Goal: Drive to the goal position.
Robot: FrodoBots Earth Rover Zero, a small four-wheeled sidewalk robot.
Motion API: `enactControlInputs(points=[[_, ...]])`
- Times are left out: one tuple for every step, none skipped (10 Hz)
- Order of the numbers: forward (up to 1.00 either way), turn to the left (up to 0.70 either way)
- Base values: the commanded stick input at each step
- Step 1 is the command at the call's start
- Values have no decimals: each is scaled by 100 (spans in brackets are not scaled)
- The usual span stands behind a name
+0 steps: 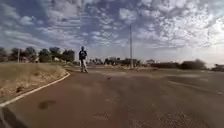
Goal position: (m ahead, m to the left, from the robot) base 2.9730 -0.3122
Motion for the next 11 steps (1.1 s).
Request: enactControlInputs(points=[[60,0],[60,0],[60,0],[60,0],[60,0],[60,0],[60,0],[60,0],[60,0],[60,0],[60,0]])
